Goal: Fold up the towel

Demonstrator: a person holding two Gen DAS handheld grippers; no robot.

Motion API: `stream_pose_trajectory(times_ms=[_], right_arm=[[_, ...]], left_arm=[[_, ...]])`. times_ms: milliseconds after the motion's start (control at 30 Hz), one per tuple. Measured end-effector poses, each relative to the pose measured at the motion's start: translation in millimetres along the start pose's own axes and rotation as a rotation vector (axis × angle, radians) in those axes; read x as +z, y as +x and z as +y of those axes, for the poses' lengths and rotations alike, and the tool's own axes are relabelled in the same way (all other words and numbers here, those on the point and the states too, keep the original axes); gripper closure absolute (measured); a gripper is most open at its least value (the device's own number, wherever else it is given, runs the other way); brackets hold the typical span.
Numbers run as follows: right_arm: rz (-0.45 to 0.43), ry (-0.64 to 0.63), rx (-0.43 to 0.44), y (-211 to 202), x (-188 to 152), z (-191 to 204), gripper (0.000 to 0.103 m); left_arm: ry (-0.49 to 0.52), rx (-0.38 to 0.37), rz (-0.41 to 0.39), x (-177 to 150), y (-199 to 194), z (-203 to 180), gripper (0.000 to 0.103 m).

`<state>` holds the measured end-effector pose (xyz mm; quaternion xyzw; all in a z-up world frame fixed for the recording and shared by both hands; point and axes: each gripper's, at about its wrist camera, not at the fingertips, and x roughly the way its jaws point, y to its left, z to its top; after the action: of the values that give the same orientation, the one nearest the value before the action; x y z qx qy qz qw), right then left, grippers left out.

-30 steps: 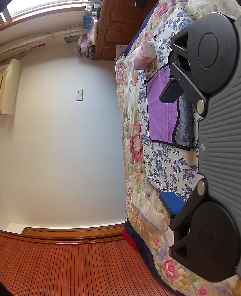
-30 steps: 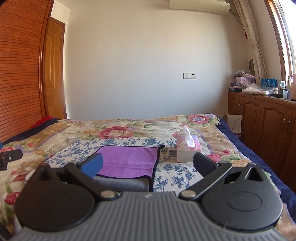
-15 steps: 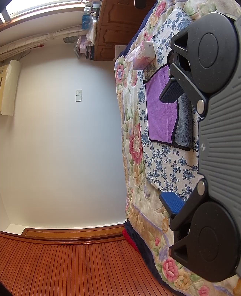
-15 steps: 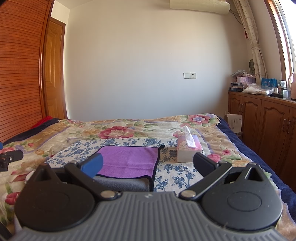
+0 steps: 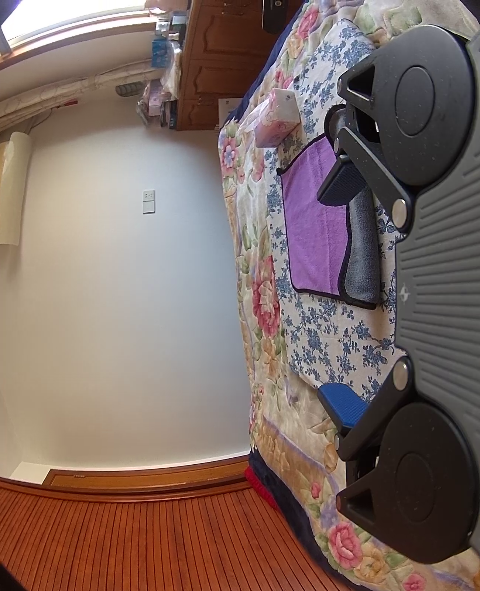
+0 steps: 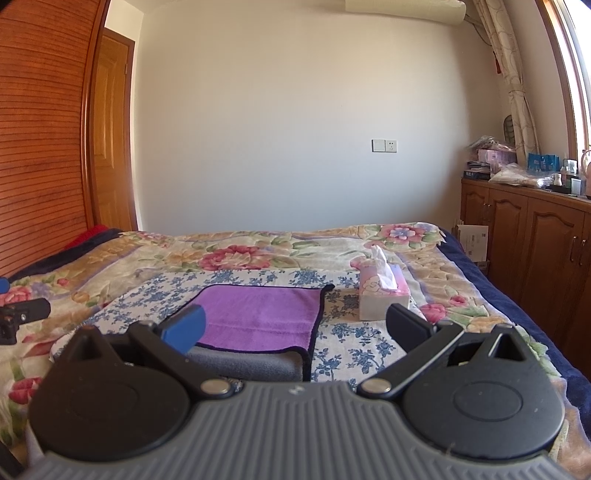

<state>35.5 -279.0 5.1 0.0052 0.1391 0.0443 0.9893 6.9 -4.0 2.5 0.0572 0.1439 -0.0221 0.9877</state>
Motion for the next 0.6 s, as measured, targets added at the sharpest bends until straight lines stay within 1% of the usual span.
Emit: stream_pose_trajectory(times_ms=[300,433,600], right_arm=[[0.019,-0.016,0.014,14.3,-2.0,1.9,0.0],[0.029,-0.019,0.019,20.3,-2.3,2.6,0.0],[0.047,-0.019,0.025,28.2,-3.1,3.0,0.0]], left_arm=[[0.015,-0.019,0.047,3.0,21.9,-3.2,0.0],[0.013,-0.026,0.082,3.7,32.2,-2.0,0.0],[0.018,-0.028,0.096,4.6,40.9,-2.0,0.0]])
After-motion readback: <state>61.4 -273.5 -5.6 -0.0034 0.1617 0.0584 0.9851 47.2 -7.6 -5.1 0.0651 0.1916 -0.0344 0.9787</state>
